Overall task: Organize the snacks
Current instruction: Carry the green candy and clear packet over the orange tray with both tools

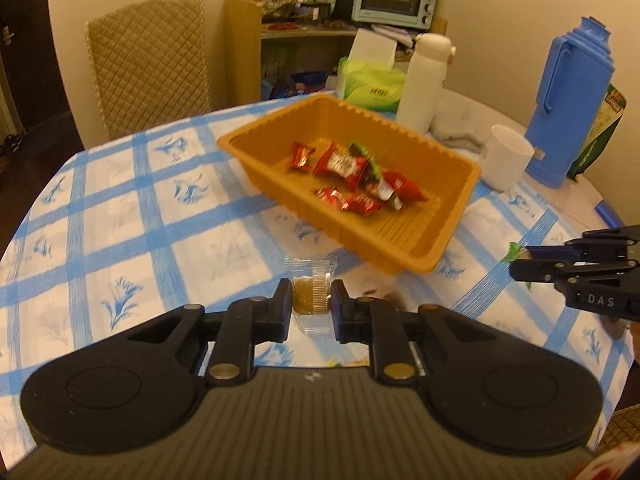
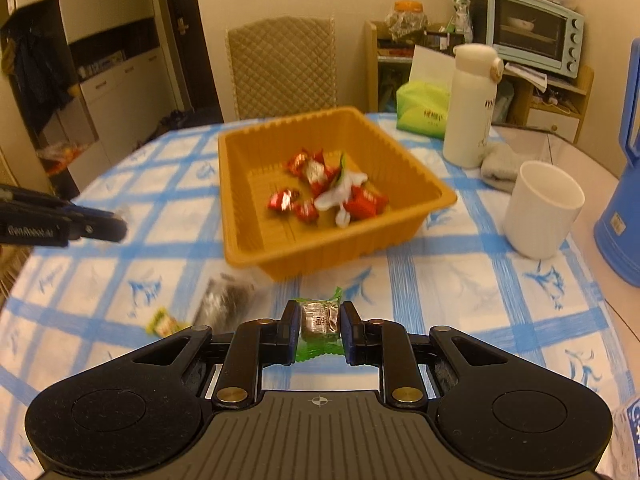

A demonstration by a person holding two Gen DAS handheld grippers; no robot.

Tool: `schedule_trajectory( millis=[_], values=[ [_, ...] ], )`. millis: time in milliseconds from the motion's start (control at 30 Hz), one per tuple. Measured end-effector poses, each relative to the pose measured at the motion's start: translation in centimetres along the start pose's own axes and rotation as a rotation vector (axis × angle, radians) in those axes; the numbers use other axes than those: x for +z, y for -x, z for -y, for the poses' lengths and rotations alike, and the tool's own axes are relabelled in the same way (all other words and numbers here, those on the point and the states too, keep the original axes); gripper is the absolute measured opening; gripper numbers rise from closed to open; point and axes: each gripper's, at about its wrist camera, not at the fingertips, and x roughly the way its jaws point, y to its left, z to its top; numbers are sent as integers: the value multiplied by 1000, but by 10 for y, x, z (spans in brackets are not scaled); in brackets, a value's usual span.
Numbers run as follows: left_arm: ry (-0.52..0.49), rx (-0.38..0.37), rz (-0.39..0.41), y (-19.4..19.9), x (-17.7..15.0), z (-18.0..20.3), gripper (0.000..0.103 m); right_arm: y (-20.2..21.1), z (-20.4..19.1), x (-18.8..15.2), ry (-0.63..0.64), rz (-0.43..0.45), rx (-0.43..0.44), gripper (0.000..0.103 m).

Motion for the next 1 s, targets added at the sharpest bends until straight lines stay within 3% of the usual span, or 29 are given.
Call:
schedule_trajectory(
  millis=[500,1000],
  values=[
    [-31,-93,64,-29,61,39,18,-12,18,67,-121,93,85,22],
    [19,-108,-5,-81,82,40,18,-60,39,90,-189,53,75,22]
  ],
)
